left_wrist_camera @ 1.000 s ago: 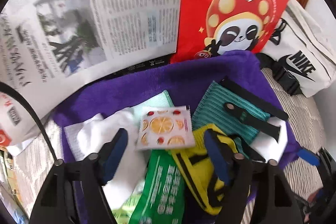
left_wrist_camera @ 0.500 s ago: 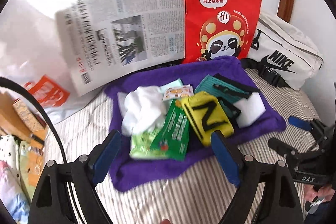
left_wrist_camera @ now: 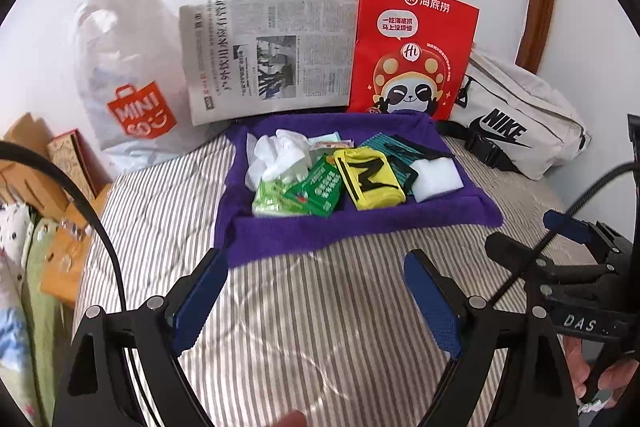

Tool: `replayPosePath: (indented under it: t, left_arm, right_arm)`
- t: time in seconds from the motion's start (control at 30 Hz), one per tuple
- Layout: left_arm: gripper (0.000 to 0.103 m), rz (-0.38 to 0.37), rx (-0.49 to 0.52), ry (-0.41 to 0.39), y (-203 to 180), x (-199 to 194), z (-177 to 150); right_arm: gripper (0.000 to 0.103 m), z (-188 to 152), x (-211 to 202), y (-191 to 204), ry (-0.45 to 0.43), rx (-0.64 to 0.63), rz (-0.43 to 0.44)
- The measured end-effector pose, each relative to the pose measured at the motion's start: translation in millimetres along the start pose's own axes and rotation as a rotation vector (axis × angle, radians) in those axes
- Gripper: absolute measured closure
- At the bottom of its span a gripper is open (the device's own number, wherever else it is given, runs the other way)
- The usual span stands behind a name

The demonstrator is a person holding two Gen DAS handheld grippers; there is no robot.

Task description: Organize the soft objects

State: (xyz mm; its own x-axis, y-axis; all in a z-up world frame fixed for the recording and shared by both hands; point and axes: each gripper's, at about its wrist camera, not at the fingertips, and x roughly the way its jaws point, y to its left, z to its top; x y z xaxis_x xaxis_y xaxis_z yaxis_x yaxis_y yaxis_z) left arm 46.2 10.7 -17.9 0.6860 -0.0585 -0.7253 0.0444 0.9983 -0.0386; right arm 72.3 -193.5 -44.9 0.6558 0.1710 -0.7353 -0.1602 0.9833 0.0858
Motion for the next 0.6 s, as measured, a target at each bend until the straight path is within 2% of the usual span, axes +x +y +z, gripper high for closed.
replayPosePath:
  t: [0.13,0.23,0.5,0.6]
  left_arm:
    - [0.013,0.041,-0.015,-0.001,-2.9,-9.6,-14.9]
    - [0.013,0.019,-0.05,0.015,-2.3,-14.1,-23.1]
    - [0.013,0.006,-0.052,0.014,-4.8,-27.8,-30.0]
    - [0.013,0.03,-0.044,0.006,-5.5,-32.8,-31.1]
  right_arm:
    - [0.0,-6.6,-10.2,-1.3,0.02,0.009,-0.048]
    - [0.0,-11.3,-20.8,-0.8,0.014,-0.005,-0.074]
    - [0.0,-24.2,-29.3,-0.5,0.027,-0.029,-0.092]
    - [0.0,-24.9,-31.4,-0.1,0.023,-0.035,-0.104]
